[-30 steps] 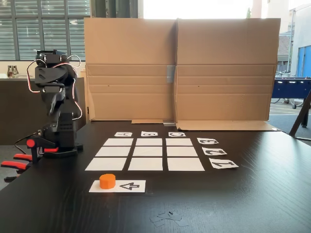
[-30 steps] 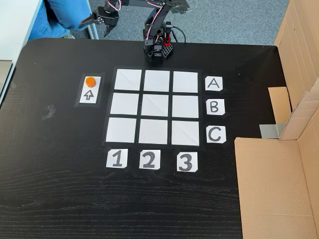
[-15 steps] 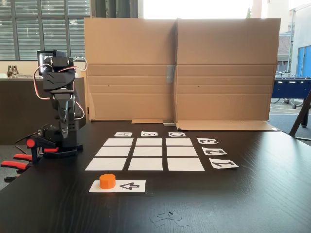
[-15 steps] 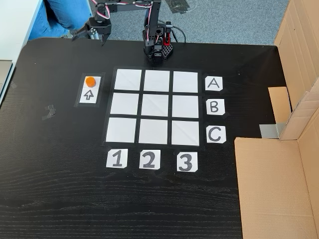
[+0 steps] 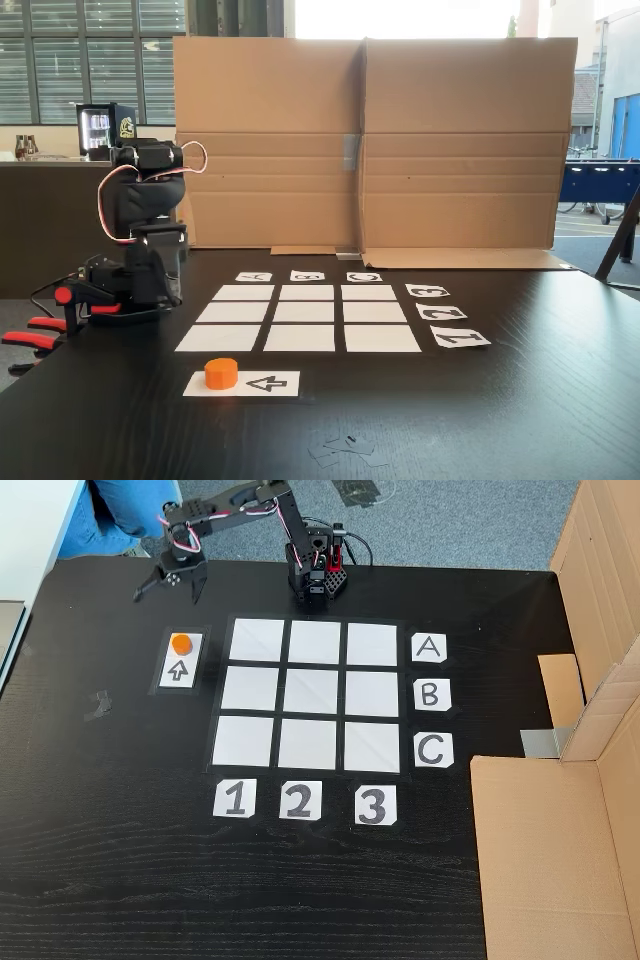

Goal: Pick up the round, orange token and place it in the grid on square B1.

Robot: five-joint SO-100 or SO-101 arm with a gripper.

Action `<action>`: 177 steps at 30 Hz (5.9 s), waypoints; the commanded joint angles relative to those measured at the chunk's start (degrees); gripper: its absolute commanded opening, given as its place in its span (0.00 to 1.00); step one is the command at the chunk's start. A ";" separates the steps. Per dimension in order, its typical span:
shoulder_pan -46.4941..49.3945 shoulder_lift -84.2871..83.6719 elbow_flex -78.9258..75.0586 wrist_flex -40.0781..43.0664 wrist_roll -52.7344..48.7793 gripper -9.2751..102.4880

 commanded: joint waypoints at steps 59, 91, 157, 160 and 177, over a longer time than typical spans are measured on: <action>-8.96 -21.80 -18.37 0.00 6.33 0.61; -6.77 -24.70 -22.41 -0.26 4.57 0.08; -36.30 2.02 6.33 -8.35 4.04 0.08; -37.44 -0.44 6.15 -9.93 4.75 0.08; -40.43 -7.38 5.89 -14.41 9.23 0.08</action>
